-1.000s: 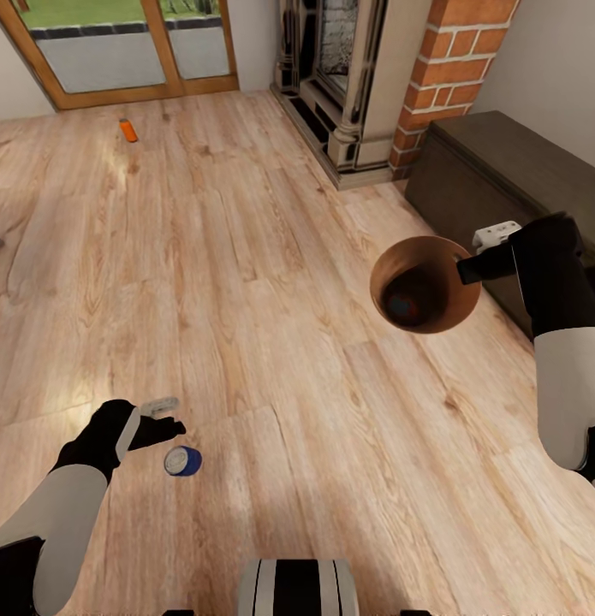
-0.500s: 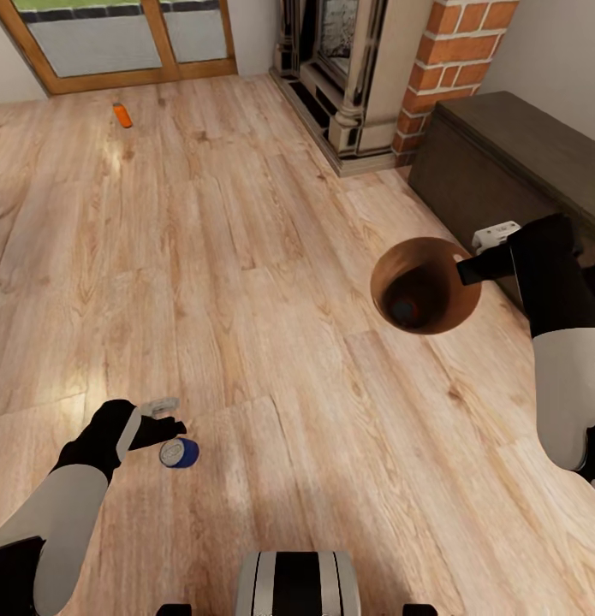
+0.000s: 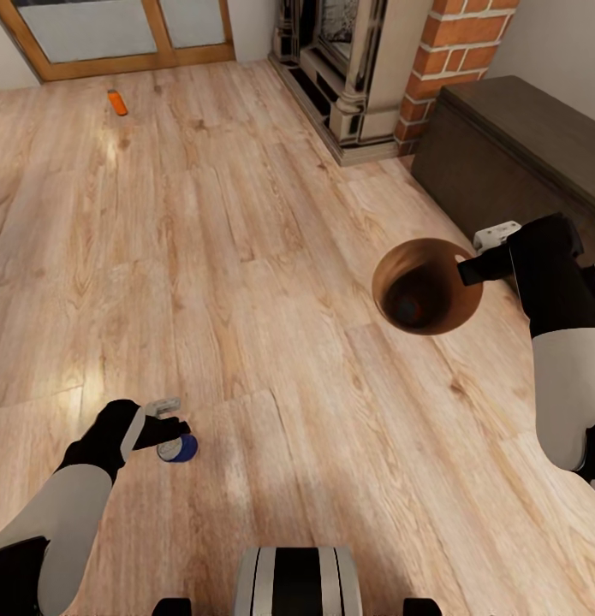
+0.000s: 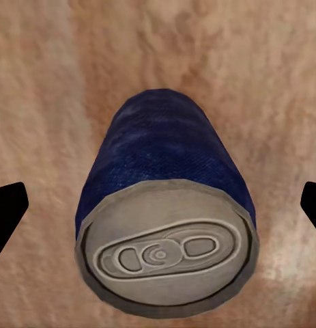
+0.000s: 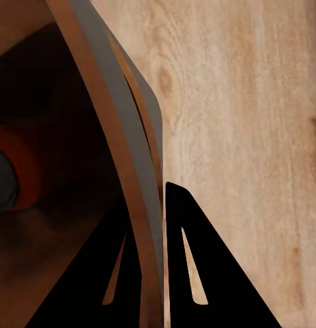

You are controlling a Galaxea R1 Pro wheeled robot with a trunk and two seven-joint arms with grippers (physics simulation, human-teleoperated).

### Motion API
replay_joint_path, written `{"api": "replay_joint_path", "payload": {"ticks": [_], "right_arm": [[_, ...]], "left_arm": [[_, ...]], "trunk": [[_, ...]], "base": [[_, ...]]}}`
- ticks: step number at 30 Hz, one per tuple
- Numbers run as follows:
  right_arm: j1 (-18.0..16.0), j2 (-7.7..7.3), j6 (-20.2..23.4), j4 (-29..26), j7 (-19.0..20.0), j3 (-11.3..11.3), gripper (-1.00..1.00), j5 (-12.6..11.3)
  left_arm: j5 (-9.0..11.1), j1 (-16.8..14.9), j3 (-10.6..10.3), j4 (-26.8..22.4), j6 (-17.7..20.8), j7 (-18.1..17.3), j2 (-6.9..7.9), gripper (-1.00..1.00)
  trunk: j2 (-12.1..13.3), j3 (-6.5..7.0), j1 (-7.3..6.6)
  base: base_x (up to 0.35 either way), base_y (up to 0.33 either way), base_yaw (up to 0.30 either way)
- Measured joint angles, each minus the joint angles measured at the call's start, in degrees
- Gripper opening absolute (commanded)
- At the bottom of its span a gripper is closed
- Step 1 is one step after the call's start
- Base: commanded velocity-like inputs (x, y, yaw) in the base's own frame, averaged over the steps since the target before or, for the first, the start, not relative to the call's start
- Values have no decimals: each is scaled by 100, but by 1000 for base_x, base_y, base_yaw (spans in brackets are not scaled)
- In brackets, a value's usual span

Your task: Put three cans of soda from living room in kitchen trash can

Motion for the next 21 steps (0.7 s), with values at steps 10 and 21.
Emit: {"api": "replay_joint_path", "payload": {"ticks": [10,21], "right_arm": [[1,2,6,12,0,7,-100,-10],[0,-5,-2,-6,-1,7,-100,5]], "left_arm": [[3,0,-2,0,1,0,-15,100],[-2,0,-6,0,1,0,-18,-100]], "trunk": [[-2,-133,6],[-12,-383,23]], "base": [[0,0,0],[0,0,0]]}}
